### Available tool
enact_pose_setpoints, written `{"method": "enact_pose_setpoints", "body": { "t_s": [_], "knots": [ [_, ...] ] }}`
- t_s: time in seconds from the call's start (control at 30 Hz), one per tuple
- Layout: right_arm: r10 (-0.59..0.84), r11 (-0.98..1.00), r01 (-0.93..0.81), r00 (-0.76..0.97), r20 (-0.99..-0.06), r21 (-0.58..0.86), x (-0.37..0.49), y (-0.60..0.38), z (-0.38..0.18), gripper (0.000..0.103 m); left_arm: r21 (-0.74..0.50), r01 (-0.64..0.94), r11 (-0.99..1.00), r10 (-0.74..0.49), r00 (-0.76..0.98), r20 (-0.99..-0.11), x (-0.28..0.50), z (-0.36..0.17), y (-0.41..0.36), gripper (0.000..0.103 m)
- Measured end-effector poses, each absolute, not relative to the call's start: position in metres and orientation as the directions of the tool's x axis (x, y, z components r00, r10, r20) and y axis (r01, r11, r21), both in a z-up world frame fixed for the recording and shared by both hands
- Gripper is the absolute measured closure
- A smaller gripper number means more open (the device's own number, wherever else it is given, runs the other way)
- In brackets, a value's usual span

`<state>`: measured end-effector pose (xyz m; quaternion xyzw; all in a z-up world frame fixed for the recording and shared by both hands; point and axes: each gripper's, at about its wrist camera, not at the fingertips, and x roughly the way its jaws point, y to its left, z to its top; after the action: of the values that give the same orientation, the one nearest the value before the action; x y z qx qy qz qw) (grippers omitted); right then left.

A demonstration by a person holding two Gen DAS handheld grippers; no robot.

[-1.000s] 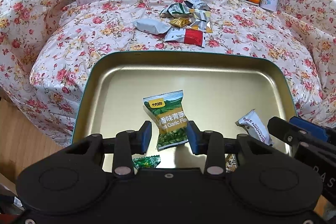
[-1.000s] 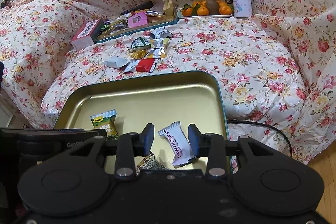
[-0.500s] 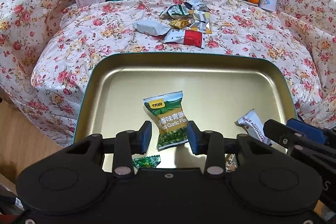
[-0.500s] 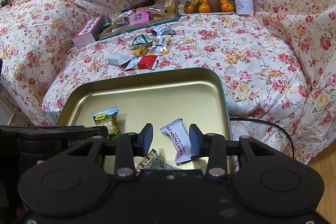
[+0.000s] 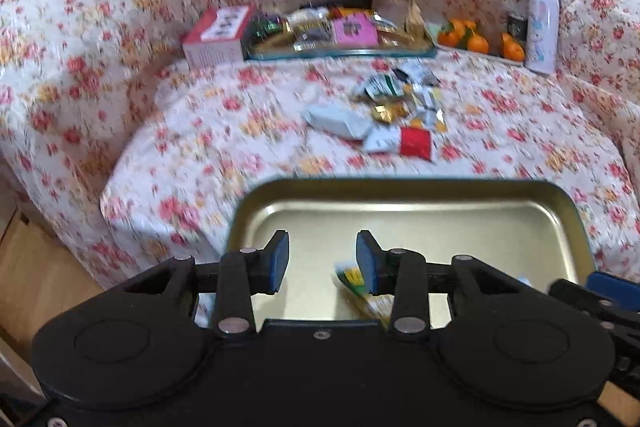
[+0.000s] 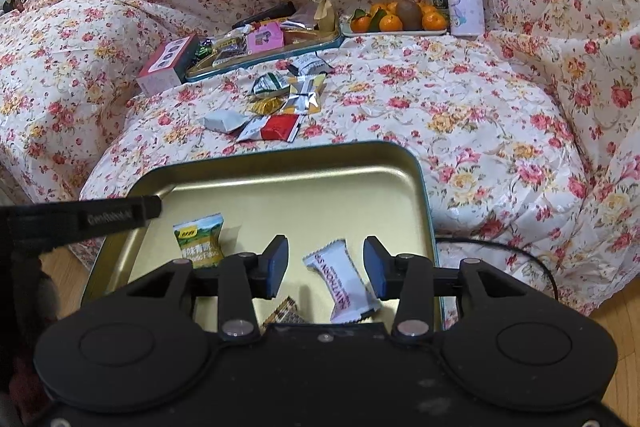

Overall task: Organize snacks
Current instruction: 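Lift both open tools away from the rectangular gold tray, then grasp the white printed snack packet with the right tool while the left reaches toward the white strip packet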

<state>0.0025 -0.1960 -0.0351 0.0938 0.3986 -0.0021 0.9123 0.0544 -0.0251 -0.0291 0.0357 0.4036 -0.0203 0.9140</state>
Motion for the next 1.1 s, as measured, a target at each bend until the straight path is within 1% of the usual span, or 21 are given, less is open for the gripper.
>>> {"method": "enact_pose_setpoints", "body": {
  "t_s": [0.27,0.37,0.6,0.7,0.8,1.1],
  "knots": [
    [0.064,0.988,0.053,0.719,-0.692,0.147,0.026,-0.197,-0.025,0.058,0.056,0.079,0.995,-0.018,0.725,-0.688,0.092,-0.017,-0.008,0.055],
    [0.064,0.99,0.04,0.727,-0.684,0.136,0.038,-0.198,-0.02,0.057,0.055,0.094,0.994,-0.031,0.727,-0.685,0.106,-0.016,-0.004,0.055],
    [0.072,0.992,0.015,0.734,-0.675,0.123,0.063,-0.197,-0.015,0.057,0.056,0.104,0.993,-0.032,0.689,-0.724,0.142,-0.027,-0.001,0.055],
    [0.079,0.993,0.003,0.735,-0.674,0.12,0.074,-0.196,-0.014,0.057,0.049,0.12,0.992,-0.042,0.655,-0.754,0.158,-0.036,-0.002,0.055],
    [0.09,0.992,-0.006,0.729,-0.679,0.124,0.086,-0.197,-0.014,0.057,0.043,0.138,0.99,-0.052,0.62,-0.783,0.172,-0.047,-0.004,0.055],
    [0.103,0.992,-0.02,0.706,-0.701,0.125,0.119,-0.2,-0.02,0.057,0.058,0.152,0.987,-0.036,0.551,-0.834,0.214,-0.076,-0.008,0.055]
  ]
}}
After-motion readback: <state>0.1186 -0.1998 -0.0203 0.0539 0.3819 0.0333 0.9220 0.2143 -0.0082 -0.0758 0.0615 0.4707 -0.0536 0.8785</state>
